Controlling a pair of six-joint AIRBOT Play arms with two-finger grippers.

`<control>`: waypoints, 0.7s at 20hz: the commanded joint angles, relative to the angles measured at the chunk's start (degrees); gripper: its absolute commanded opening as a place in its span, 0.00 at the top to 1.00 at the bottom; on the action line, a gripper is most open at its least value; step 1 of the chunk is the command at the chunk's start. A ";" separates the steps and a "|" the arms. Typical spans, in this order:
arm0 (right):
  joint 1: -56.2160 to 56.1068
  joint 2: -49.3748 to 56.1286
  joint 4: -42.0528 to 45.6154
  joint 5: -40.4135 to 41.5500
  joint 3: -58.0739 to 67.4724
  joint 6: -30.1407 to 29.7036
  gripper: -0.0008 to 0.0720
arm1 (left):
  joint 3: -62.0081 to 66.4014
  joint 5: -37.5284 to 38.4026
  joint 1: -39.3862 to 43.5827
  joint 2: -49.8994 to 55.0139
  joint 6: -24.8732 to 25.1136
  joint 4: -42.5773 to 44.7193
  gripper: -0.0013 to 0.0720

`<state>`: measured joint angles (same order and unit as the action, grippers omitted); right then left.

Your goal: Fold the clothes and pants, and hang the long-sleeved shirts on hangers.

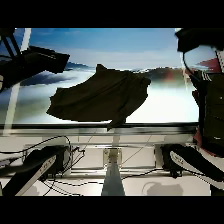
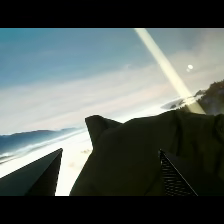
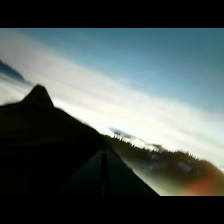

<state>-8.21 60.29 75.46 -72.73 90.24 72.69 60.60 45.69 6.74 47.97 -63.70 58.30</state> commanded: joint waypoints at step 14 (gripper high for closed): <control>-0.07 4.79 -40.63 13.46 -62.31 0.46 0.42 | 0.02 0.66 -0.04 0.07 -0.46 -0.02 0.03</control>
<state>-8.21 62.54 43.40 -64.45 33.91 72.31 60.60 46.33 6.74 48.01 -64.12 58.28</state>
